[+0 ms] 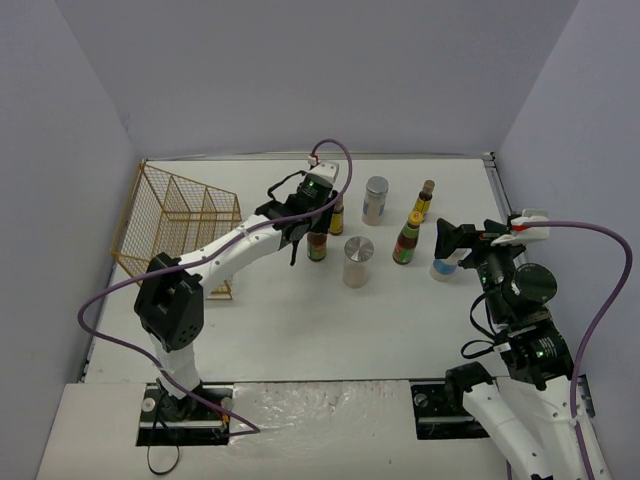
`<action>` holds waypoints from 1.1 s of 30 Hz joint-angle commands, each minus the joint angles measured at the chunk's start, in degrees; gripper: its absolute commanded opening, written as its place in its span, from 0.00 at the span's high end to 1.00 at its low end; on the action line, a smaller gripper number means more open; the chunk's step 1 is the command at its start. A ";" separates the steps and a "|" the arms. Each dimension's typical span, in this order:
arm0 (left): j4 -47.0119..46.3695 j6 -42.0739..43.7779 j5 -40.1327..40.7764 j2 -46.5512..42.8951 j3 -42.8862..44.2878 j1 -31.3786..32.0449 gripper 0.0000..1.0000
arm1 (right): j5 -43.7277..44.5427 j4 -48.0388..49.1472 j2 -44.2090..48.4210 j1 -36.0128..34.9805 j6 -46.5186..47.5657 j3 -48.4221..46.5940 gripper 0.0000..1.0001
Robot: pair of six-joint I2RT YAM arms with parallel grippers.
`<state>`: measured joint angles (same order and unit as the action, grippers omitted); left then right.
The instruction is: Organize the condiment bottles
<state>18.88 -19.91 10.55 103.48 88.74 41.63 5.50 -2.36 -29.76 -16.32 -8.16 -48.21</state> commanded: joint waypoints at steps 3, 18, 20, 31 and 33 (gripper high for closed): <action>3.71 3.80 5.22 -12.15 8.62 -0.45 1.00 | -1.10 4.01 -0.21 -0.53 -0.28 -0.22 0.00; 18.89 7.75 6.96 -23.12 23.33 -18.54 1.00 | -2.46 3.94 -1.03 -0.55 -0.63 -0.86 0.00; 19.99 8.55 6.24 -22.78 26.64 -21.95 1.00 | -3.13 3.94 -1.39 -0.55 -0.70 -1.22 0.00; 20.88 8.16 1.12 -16.70 34.10 -40.02 1.00 | -4.88 4.02 -1.65 -0.55 -1.15 -1.04 0.00; 20.66 7.75 0.42 -15.73 34.20 -41.06 1.00 | -4.88 4.03 -1.37 -0.55 -1.22 -0.76 0.00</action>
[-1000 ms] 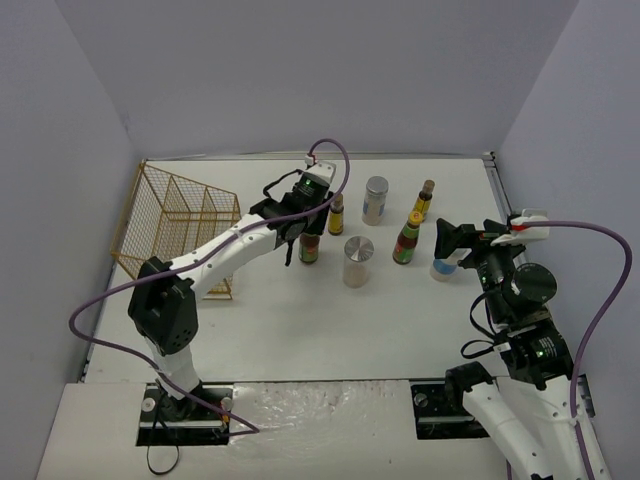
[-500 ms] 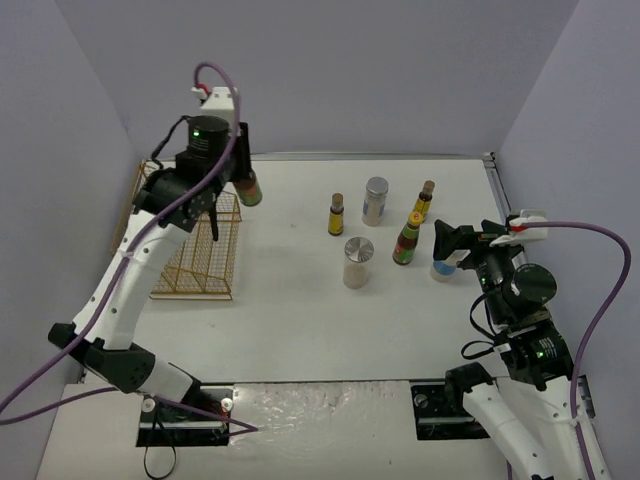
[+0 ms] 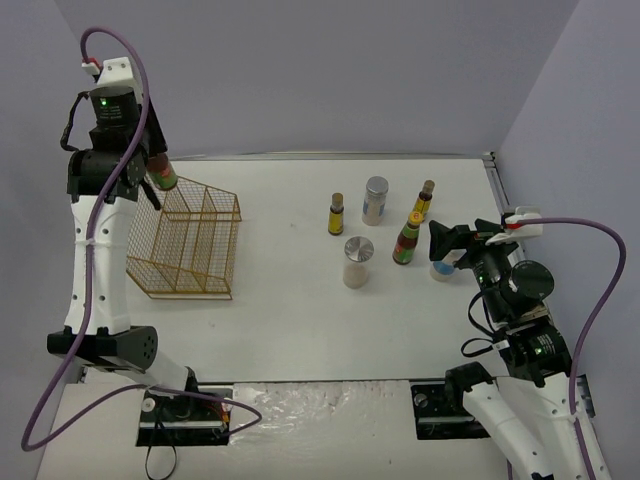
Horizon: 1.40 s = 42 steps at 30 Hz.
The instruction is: Organize the condiment bottles
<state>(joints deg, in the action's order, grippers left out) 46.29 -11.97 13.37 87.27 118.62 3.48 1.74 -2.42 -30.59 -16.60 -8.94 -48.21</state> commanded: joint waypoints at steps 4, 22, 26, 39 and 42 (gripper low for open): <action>-8.56 -0.88 -1.97 1.59 2.07 -6.07 1.00 | -1.03 4.09 0.02 -0.27 -0.55 -0.21 0.00; -18.28 -5.14 2.52 0.29 -10.86 -9.19 1.00 | -0.05 4.09 1.99 -0.40 -0.68 1.28 0.00; -20.76 -6.86 4.68 -0.08 -14.98 -9.19 1.00 | 0.29 4.09 2.58 -0.45 -0.82 1.81 0.00; -27.57 -9.96 6.41 0.60 -23.59 -9.25 1.00 | 0.42 4.08 3.61 -0.87 -0.81 2.65 0.00; -28.52 -10.04 6.65 0.71 -25.06 -9.28 1.00 | 0.27 4.09 3.61 -0.89 -0.91 2.86 0.00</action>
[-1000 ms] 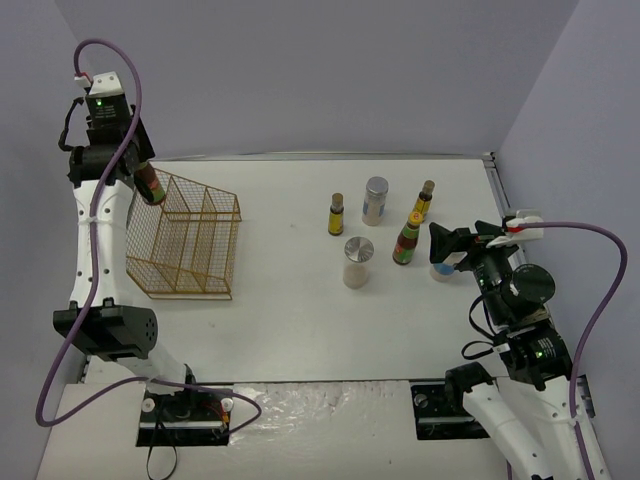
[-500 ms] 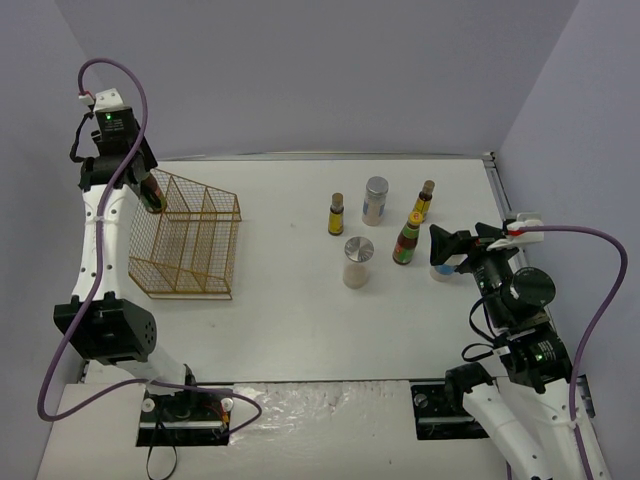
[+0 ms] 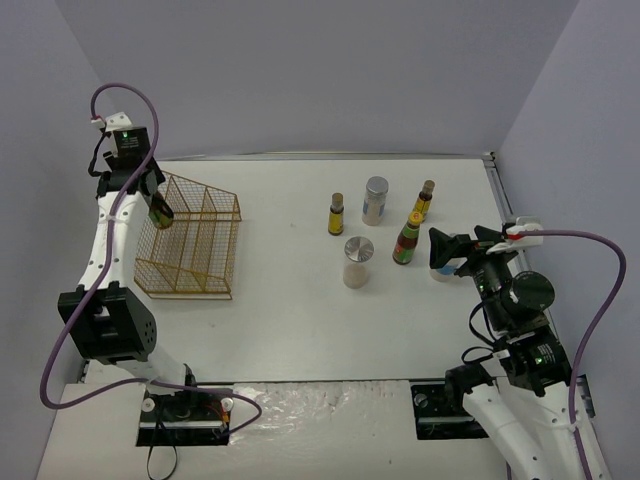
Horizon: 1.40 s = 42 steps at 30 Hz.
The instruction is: Organize the condiment bottles
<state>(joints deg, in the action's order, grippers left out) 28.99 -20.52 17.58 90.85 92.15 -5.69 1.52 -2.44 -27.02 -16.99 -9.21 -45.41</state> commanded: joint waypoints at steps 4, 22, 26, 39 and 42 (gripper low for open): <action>-12.92 -1.96 3.44 -3.06 -1.16 -0.11 1.00 | 0.41 4.04 0.10 -0.59 -0.57 0.14 0.00; -18.59 -4.71 3.77 -0.67 -8.54 -0.02 0.80 | 0.33 4.04 0.96 -0.92 -0.30 1.00 0.00; -18.68 -4.80 4.33 -0.32 -9.44 -0.02 0.72 | 0.50 3.90 1.29 -0.94 -0.08 0.96 0.00; -14.64 -5.80 3.53 -2.66 -9.69 0.07 0.22 | -0.74 3.22 1.53 -1.03 -0.37 0.84 0.00; -12.13 -6.61 2.05 -5.17 -8.93 0.12 0.10 | -0.90 3.14 1.42 -1.03 -0.42 0.55 0.00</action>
<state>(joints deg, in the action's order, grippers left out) 15.10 -26.51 19.41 91.15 80.09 -5.08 1.45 -2.69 -25.28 -17.41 -9.21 -44.23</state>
